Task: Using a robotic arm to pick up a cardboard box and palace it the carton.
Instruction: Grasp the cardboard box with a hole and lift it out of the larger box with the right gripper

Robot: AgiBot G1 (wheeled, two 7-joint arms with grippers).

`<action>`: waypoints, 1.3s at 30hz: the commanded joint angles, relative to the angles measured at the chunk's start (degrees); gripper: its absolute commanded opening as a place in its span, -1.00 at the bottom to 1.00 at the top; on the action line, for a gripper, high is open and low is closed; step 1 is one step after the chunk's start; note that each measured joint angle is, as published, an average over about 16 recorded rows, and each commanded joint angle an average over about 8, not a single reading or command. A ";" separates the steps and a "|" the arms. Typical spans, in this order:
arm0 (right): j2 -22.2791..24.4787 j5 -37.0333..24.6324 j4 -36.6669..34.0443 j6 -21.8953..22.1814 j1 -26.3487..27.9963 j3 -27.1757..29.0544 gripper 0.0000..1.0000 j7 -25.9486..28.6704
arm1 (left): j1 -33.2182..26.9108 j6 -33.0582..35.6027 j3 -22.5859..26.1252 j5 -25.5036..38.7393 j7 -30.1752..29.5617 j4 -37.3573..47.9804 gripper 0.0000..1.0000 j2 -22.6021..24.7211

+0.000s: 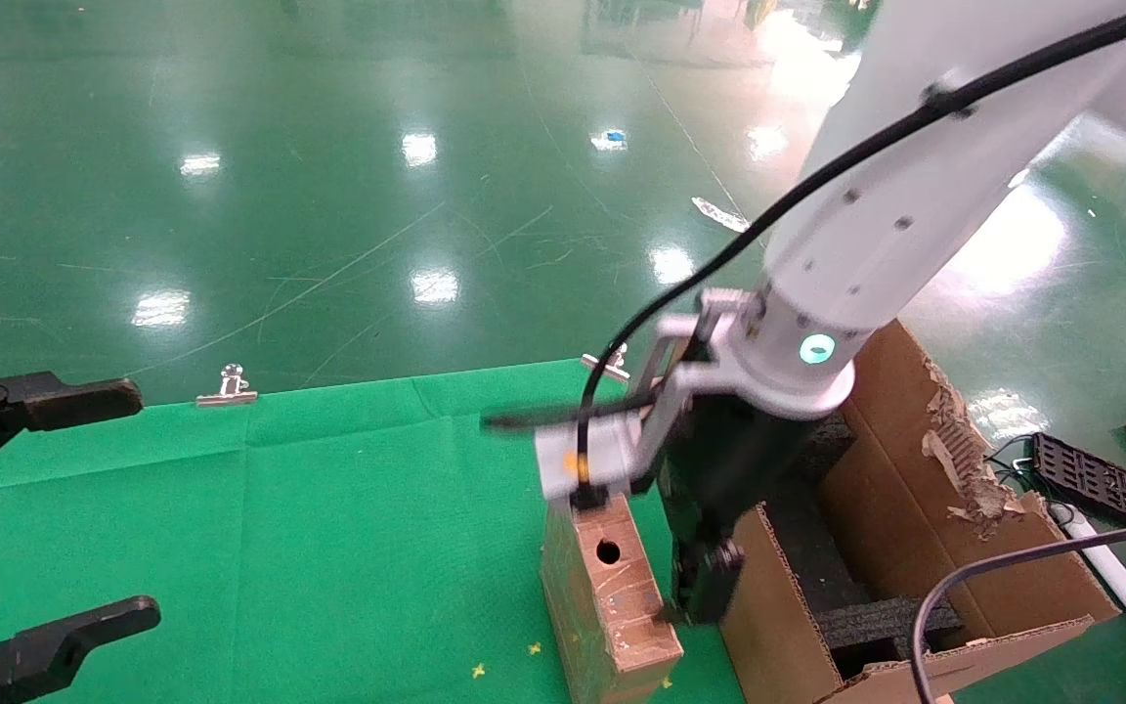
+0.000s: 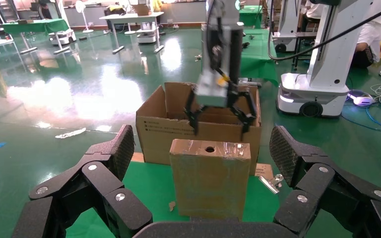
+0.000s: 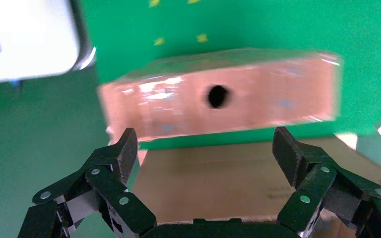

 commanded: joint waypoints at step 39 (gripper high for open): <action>0.24 8.96 -13.21 5.59 -9.15 -2.31 -0.99 24.87 | -0.01 -0.02 0.06 -0.04 0.03 0.00 0.19 -0.02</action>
